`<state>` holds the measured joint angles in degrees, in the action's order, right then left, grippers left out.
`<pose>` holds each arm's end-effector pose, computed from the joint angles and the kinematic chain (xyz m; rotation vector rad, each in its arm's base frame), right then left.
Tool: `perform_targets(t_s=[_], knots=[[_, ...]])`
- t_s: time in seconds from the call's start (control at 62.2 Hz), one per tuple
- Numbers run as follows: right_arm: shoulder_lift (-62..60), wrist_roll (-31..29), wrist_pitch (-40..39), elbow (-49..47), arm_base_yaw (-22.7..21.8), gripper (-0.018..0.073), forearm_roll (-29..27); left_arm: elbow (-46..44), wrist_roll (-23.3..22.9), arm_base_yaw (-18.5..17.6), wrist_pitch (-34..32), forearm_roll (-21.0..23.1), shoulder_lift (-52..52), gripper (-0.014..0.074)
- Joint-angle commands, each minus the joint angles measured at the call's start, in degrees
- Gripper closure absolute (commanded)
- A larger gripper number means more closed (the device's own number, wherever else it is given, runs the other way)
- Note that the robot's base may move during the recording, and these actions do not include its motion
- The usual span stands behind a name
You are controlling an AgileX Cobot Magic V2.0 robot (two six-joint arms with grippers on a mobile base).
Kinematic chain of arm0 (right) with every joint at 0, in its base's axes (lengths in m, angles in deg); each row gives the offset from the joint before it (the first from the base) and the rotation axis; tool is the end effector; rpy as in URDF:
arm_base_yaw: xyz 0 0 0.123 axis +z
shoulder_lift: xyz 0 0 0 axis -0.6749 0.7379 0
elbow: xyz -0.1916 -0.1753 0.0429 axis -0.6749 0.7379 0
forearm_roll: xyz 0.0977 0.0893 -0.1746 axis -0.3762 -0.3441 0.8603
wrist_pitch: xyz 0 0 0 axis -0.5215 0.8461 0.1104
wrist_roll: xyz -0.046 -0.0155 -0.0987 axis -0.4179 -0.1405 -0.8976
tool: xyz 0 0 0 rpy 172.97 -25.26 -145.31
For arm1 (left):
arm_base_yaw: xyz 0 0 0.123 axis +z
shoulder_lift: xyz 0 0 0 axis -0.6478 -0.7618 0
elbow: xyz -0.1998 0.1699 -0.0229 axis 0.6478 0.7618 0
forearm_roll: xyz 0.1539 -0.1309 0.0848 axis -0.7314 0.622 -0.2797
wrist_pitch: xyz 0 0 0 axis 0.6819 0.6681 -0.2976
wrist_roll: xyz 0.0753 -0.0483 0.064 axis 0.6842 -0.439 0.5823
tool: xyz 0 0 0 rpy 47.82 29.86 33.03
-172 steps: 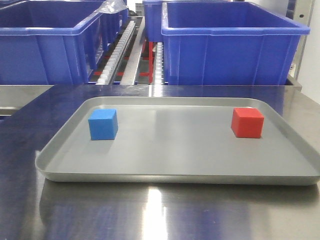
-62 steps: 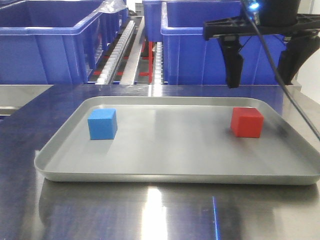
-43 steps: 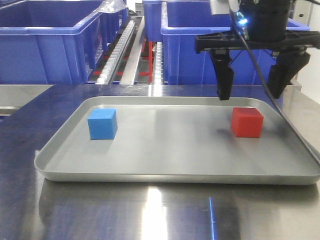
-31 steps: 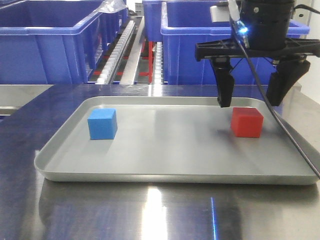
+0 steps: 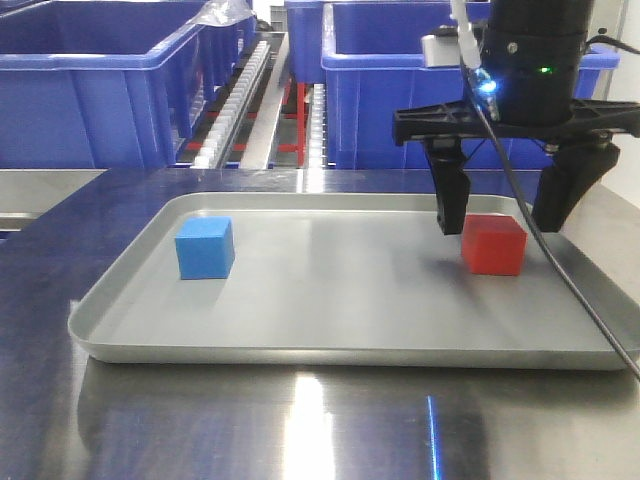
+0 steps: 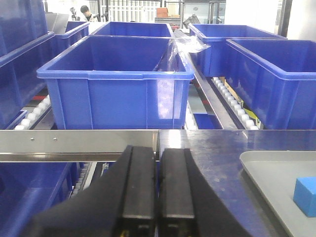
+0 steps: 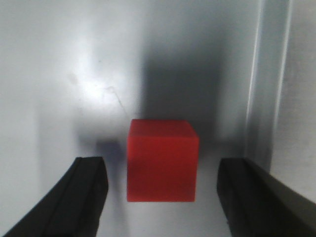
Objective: Sort and place red and blue blocks on shelf
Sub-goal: 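Lower the open right gripper around the red cube, then close the right gripper on the red cube and lift it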
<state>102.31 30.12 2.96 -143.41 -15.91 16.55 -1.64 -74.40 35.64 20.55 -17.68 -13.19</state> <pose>0.3046 0.1446 0.2162 0.0464 2.9053 0.0783 0.0638 -0.0053 0.2121 0.0476 1.4886 -0.0819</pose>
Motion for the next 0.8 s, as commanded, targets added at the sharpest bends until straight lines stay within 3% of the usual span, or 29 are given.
perform_targets(t_s=[0.0, 0.369, 0.578, 0.787], knots=[[-2.43, 0.03, -1.14, -1.13, -0.72, -0.0012, 0.83, 1.42, -0.13, 0.17, -5.18, 0.14, 1.12, 0.0472], [-1.16, 0.03, -1.59, -1.13, -1.05, -0.0005, 0.73, 1.42, -0.13, 0.17, -5.18, 0.14, 1.12, 0.0472], [-0.97, 0.03, -1.54, -1.13, -0.96, 0.0197, 0.73, 1.42, -0.13, 0.17, -5.18, 0.14, 1.12, 0.0472], [-0.97, 0.03, -1.54, -1.13, -0.96, 0.0206, 0.73, 1.42, -0.13, 0.17, -5.18, 0.14, 1.12, 0.0472]])
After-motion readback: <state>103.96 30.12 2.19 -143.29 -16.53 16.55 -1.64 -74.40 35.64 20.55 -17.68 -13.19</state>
